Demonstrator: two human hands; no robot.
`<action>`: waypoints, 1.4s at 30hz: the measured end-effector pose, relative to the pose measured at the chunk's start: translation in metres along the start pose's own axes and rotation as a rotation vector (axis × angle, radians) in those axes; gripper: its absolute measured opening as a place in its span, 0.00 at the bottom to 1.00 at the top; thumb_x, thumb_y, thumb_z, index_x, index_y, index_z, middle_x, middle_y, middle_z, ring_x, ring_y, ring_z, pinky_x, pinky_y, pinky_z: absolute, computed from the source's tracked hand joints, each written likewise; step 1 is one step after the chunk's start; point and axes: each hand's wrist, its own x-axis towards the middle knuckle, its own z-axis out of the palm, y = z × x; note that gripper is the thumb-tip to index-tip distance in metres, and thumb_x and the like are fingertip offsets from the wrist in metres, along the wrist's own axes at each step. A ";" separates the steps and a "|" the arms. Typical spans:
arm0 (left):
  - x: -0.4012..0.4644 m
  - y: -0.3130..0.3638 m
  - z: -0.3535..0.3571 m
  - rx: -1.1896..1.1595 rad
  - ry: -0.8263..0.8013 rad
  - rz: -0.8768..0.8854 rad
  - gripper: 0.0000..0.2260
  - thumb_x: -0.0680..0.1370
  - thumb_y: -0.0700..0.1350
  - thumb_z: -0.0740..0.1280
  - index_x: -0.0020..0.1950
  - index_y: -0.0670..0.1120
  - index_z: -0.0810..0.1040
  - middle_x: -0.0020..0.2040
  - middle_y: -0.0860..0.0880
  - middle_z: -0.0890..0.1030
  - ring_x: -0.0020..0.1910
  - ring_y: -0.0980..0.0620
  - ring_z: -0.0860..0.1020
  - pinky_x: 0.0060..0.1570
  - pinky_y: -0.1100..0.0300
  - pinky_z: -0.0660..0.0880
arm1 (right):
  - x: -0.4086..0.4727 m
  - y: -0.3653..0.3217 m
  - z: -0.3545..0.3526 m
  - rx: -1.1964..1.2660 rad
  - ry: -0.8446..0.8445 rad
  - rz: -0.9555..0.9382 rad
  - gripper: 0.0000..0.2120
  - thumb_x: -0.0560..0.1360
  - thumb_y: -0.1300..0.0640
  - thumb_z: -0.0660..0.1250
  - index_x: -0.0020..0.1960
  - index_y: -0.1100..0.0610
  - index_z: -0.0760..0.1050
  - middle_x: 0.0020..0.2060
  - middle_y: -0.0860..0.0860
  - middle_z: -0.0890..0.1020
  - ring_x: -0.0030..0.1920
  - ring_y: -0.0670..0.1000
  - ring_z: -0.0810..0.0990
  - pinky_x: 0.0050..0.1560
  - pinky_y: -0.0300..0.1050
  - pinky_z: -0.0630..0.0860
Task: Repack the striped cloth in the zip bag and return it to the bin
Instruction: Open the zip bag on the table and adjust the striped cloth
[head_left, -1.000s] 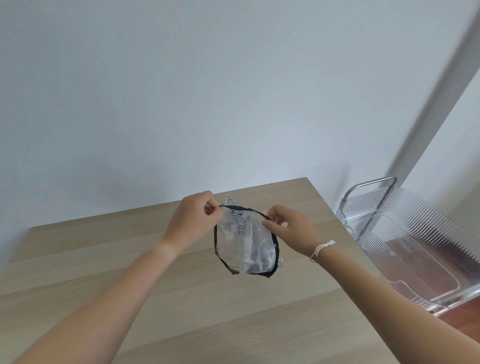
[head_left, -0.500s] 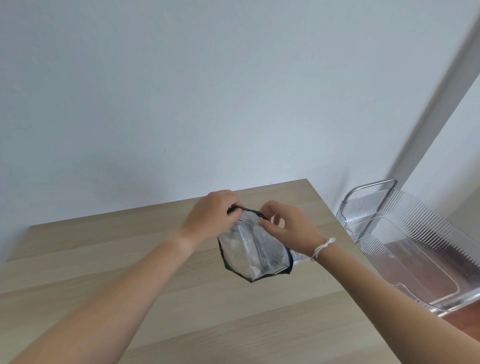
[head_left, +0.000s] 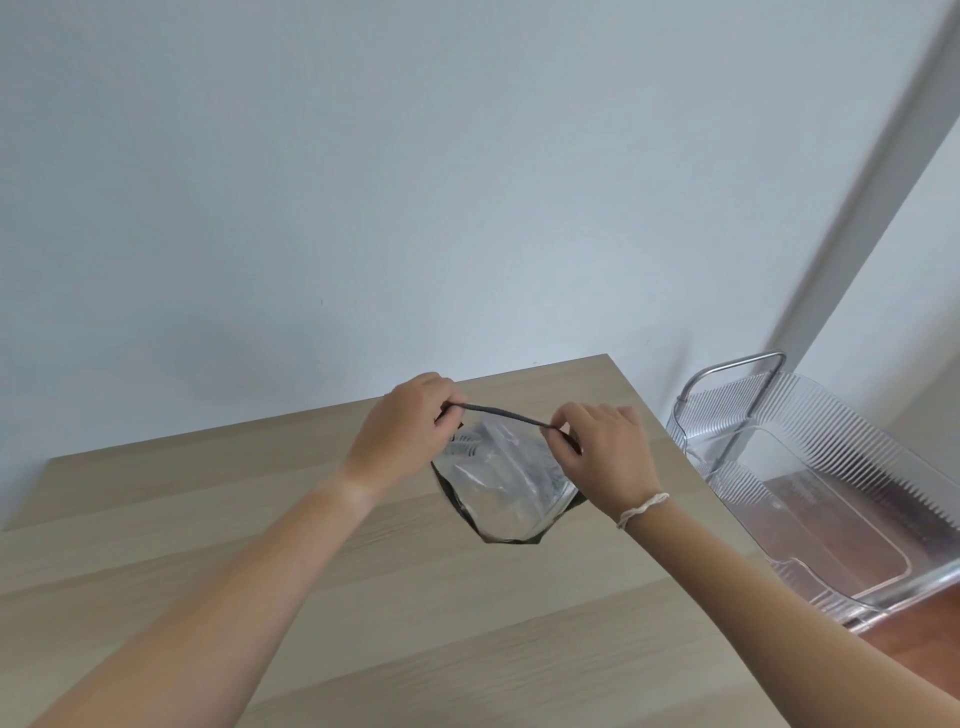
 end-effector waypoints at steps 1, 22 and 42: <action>0.001 -0.001 -0.003 -0.013 0.028 -0.013 0.06 0.75 0.40 0.63 0.42 0.43 0.79 0.38 0.51 0.77 0.32 0.58 0.71 0.35 0.61 0.69 | -0.002 0.003 0.000 0.058 -0.056 0.002 0.07 0.74 0.52 0.64 0.40 0.54 0.75 0.28 0.44 0.74 0.31 0.48 0.73 0.45 0.45 0.66; 0.006 -0.020 -0.024 -0.116 -0.015 -0.002 0.12 0.73 0.32 0.62 0.46 0.44 0.82 0.45 0.52 0.81 0.48 0.53 0.78 0.50 0.66 0.71 | -0.028 -0.004 0.015 0.420 -0.248 -0.012 0.06 0.72 0.47 0.67 0.44 0.50 0.76 0.32 0.40 0.75 0.36 0.44 0.75 0.41 0.38 0.69; -0.013 -0.021 -0.025 -0.439 -0.212 -0.102 0.16 0.71 0.41 0.61 0.43 0.63 0.80 0.48 0.56 0.79 0.45 0.65 0.75 0.46 0.72 0.68 | 0.028 -0.032 0.027 0.310 -0.389 -0.015 0.06 0.73 0.56 0.66 0.45 0.58 0.80 0.42 0.52 0.82 0.43 0.50 0.75 0.44 0.43 0.70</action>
